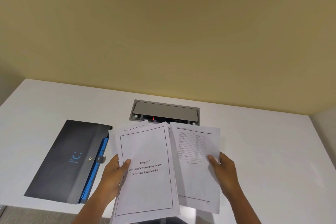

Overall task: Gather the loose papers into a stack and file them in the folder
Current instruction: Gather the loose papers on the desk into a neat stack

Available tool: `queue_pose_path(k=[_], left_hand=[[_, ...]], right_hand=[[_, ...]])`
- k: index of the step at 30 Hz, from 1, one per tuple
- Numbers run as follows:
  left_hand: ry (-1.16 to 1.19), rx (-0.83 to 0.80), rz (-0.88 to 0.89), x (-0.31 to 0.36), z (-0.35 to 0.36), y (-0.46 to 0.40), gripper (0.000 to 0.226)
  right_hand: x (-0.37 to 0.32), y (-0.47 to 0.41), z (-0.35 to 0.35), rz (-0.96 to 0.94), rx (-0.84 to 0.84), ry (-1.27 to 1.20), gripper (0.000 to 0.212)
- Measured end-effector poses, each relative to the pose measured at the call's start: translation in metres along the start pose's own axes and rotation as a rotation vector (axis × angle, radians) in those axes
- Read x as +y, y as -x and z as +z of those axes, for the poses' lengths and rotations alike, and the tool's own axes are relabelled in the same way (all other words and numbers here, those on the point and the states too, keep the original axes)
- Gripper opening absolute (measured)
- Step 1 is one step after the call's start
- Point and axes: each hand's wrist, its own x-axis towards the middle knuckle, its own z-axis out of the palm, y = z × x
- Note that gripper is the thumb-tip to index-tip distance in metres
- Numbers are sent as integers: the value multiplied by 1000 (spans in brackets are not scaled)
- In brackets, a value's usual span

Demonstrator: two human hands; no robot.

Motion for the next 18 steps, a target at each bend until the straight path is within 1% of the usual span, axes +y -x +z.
queue_pose_path(k=[2, 5, 8, 10, 13, 16, 18], left_hand=[[-9, -16, 9, 0, 3, -2, 37], [-14, -37, 21, 3, 7, 2, 28], [-55, -44, 25, 5, 9, 4, 22], [-92, -50, 22, 6, 10, 5, 21], [-152, -49, -8, 6, 10, 7, 24], [-158, -59, -21, 3, 9, 7, 25], [-114, -60, -59, 1, 5, 7, 23]], right_hand=[[-2, 3, 12, 19, -90, -42, 22], [-5, 9, 32, 60, -238, -106, 24], [-5, 12, 51, 96, -351, -140, 24], [-5, 16, 63, 110, -398, -123, 24], [-7, 21, 76, 130, -472, -87, 24], [-15, 29, 89, 174, -569, -67, 24], [-21, 34, 96, 225, -617, -46, 26]])
